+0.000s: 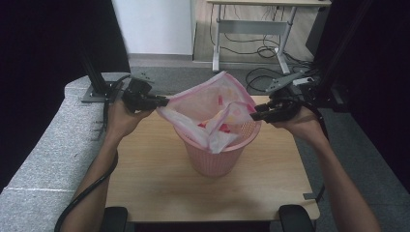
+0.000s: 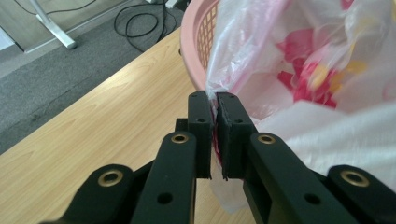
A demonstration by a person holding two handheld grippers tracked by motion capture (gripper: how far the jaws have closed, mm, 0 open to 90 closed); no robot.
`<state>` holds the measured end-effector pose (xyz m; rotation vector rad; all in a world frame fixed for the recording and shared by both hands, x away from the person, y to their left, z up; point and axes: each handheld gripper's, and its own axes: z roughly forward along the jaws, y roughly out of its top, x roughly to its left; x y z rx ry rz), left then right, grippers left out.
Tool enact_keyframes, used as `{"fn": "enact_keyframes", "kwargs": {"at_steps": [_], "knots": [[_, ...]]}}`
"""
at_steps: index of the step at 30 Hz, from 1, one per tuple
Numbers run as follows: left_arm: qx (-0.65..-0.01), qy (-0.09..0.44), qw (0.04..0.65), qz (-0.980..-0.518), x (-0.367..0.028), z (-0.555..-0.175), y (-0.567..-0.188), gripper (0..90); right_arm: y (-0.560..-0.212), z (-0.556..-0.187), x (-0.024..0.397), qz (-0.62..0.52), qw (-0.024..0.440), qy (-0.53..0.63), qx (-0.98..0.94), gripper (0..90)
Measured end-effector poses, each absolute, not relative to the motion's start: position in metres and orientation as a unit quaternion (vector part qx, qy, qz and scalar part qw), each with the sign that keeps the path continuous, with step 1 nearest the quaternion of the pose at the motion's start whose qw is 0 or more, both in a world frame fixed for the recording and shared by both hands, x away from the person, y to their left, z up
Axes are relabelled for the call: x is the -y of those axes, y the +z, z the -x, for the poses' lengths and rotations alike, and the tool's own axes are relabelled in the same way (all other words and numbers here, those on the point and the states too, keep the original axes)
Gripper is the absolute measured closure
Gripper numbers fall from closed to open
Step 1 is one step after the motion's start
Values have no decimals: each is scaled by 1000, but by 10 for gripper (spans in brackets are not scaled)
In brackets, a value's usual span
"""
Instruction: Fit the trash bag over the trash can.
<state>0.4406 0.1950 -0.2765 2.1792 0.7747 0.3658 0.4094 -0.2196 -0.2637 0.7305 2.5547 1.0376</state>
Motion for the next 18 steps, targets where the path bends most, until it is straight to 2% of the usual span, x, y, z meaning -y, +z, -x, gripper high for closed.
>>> {"fn": "enact_keyframes", "kwargs": {"at_steps": [3,6,9,10,11,13,16,18], "knots": [[-300,143,390,-859,-193,-440,-275,837,-257,-413,208,-245,150,361,-887,472],[-298,140,388,-861,-191,-440,-275,837,-252,-416,192,-226,148,371,-889,436],[-296,140,386,-862,-189,-439,-274,837,-250,-415,173,-200,144,371,-895,442],[-297,141,385,-863,-188,-439,-273,837,-250,-414,167,-195,151,368,-897,497],[-299,144,383,-862,-187,-440,-273,838,-251,-414,162,-190,151,365,-899,633],[-304,154,376,-861,-186,-441,-274,846,-252,-412,157,-179,142,363,-903,779],[-317,174,364,-858,-185,-445,-276,860,-256,-409,161,-172,129,343,-914,861],[-328,182,360,-854,-186,-448,-280,864,-259,-406,172,-180,130,329,-918,873]]}}
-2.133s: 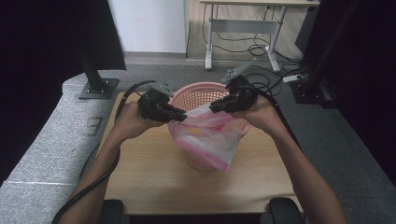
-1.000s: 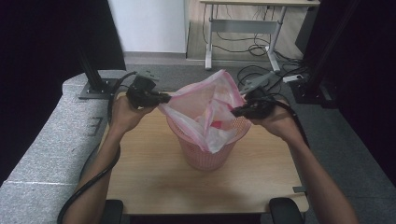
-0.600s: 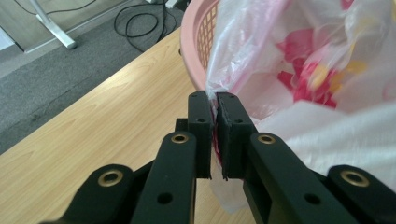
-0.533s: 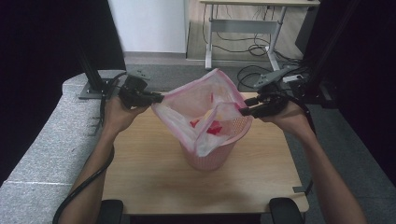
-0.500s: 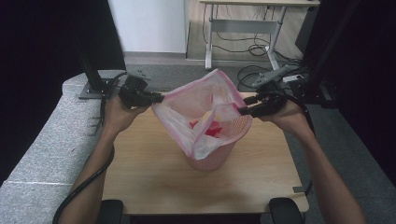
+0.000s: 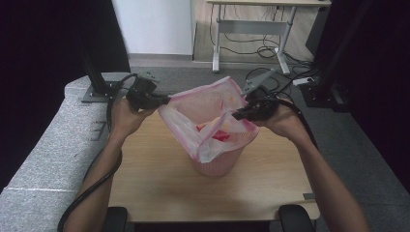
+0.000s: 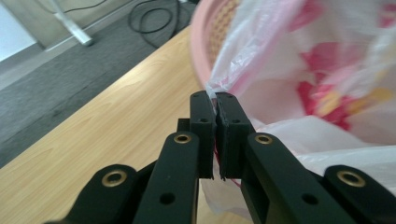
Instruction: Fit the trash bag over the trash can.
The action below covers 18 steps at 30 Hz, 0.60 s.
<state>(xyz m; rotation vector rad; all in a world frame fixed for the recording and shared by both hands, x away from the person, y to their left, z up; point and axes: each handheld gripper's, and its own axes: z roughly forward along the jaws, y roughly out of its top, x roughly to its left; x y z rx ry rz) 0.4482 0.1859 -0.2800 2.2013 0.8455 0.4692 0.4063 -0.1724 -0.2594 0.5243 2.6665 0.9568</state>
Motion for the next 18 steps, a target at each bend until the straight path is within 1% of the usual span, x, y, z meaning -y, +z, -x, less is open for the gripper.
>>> {"fn": "enact_keyframes", "kwargs": {"at_steps": [4,9,12,14,15,16,18], "knots": [[-352,196,356,-843,-191,-455,-289,869,-262,-401,208,-210,141,321,-913,885],[-371,199,357,-834,-203,-455,-295,873,-268,-393,253,-252,156,306,-905,888],[-374,194,359,-833,-211,-453,-297,874,-279,-390,271,-270,153,299,-902,888],[-370,184,367,-834,-214,-452,-298,858,-287,-389,277,-275,138,305,-901,887],[-364,174,368,-838,-215,-451,-298,820,-290,-389,278,-275,132,307,-901,886],[-358,177,366,-841,-215,-451,-298,762,-292,-388,277,-274,129,309,-902,872],[-348,174,366,-845,-214,-450,-296,598,-290,-387,277,-276,128,321,-897,732]]}}
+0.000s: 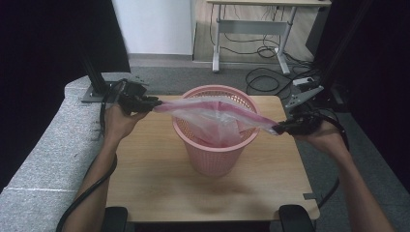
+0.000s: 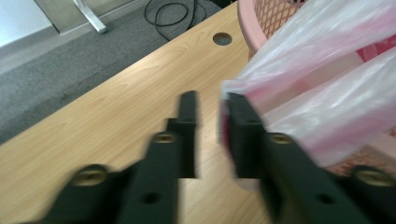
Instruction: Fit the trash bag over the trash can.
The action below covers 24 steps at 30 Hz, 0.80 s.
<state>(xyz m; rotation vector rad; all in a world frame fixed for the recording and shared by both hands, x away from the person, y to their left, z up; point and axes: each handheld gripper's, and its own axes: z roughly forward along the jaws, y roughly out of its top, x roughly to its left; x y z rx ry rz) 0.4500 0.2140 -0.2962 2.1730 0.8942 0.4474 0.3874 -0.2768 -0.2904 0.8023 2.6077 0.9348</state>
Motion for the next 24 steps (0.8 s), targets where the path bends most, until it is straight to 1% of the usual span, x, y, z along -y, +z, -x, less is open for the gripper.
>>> {"fn": "enact_keyframes", "kwargs": {"at_steps": [1,3,4,7,14,17,22,24], "knots": [[-343,174,370,-845,-214,-449,-294,545,-287,-388,277,-277,124,332,-893,670],[-331,165,379,-848,-214,-449,-288,459,-279,-387,276,-271,121,350,-889,575],[-326,166,380,-849,-213,-448,-285,413,-272,-387,275,-267,121,360,-886,541],[-316,165,380,-854,-212,-447,-276,356,-258,-386,273,-256,115,373,-884,486],[-291,174,368,-866,-201,-444,-262,299,-232,-391,268,-243,104,391,-882,409],[-287,178,363,-868,-196,-445,-259,296,-224,-391,266,-234,95,398,-882,392],[-279,182,357,-873,-190,-447,-257,291,-214,-390,265,-237,101,398,-881,358],[-277,183,356,-873,-187,-447,-256,290,-210,-391,266,-235,97,407,-877,359]]}}
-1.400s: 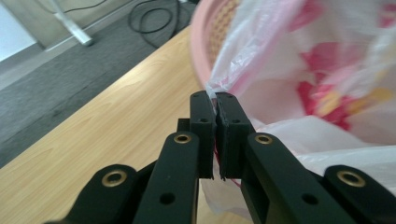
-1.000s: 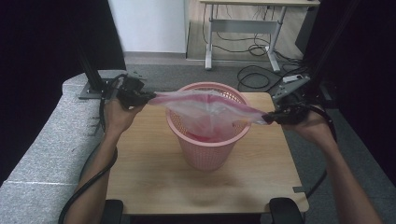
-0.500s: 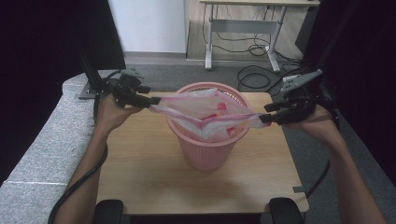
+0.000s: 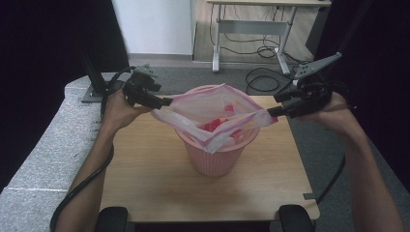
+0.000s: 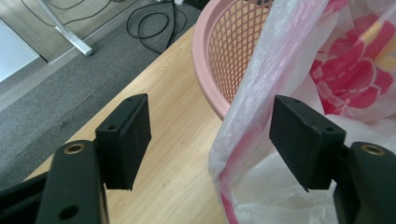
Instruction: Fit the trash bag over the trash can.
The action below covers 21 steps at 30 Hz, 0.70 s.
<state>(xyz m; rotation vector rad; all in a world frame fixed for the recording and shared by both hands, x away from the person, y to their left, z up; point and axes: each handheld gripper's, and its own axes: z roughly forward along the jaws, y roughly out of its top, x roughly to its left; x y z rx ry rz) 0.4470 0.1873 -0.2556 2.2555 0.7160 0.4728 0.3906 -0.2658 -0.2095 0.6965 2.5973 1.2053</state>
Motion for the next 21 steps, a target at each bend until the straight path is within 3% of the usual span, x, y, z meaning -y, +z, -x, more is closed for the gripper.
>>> {"fn": "enact_keyframes", "kwargs": {"at_steps": [7,17,21], "knots": [[-272,176,355,-877,-175,-453,-255,289,-210,-407,249,-284,146,390,-864,321],[-286,150,330,-887,-152,-480,-292,290,-281,-444,216,-352,174,313,-865,274],[-291,127,326,-890,-147,-489,-314,300,-305,-456,217,-377,168,311,-856,338]]}}
